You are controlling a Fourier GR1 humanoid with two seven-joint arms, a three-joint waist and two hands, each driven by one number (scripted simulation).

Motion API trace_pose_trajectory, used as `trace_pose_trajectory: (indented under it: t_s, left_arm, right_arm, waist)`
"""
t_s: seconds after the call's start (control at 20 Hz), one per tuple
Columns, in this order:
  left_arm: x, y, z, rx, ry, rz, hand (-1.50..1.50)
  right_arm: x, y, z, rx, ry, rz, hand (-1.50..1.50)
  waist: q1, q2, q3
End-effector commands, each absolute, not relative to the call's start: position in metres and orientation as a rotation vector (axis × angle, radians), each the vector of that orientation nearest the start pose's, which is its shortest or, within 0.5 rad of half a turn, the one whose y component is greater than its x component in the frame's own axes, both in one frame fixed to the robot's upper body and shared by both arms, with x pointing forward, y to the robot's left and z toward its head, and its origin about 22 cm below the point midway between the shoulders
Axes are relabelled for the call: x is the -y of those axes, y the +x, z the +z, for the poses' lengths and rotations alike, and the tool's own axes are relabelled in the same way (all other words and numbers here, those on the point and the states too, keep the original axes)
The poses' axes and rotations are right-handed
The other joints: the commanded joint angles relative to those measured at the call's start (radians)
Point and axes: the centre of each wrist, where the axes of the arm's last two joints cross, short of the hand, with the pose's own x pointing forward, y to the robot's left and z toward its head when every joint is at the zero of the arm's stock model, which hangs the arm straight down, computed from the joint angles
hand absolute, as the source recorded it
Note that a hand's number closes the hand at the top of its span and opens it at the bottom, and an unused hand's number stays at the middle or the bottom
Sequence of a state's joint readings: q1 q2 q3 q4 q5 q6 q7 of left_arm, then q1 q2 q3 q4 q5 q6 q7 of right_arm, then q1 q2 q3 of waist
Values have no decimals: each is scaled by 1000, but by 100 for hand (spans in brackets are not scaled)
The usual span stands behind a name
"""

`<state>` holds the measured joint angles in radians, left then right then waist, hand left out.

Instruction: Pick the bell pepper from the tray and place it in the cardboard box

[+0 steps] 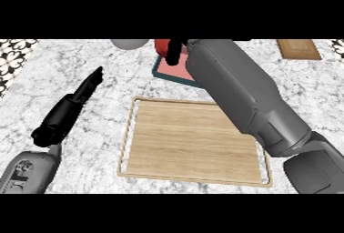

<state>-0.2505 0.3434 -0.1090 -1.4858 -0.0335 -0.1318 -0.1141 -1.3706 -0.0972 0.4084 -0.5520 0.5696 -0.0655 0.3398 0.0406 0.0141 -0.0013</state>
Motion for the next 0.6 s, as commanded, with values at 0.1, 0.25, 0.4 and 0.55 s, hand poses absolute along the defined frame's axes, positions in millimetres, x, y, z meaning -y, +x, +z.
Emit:
trace_pose_trajectory:
  t_s: [0.1, 0.25, 0.4, 0.55]
  left_arm:
    - [-249, 292, 67, 1765, 63, -572, 0]
    - [-254, 298, 69, 1775, 58, -570, 0]
    - [-246, 304, 78, 1772, 70, -561, 0]
    - [-268, 297, 59, 1771, 67, -565, 0]
  right_arm:
    - [60, 458, 189, 1366, -730, 1293, 150]
    - [87, 469, 188, 1248, -752, 1368, 150]
    - [96, 471, 172, 1184, -679, 1400, -150]
    - [106, 473, 174, 1248, -544, 1475, -150]
  waist:
    - [9, 0, 1]
    - [13, 5, 0]
    - [13, 7, 1]
    - [11, 8, 0]
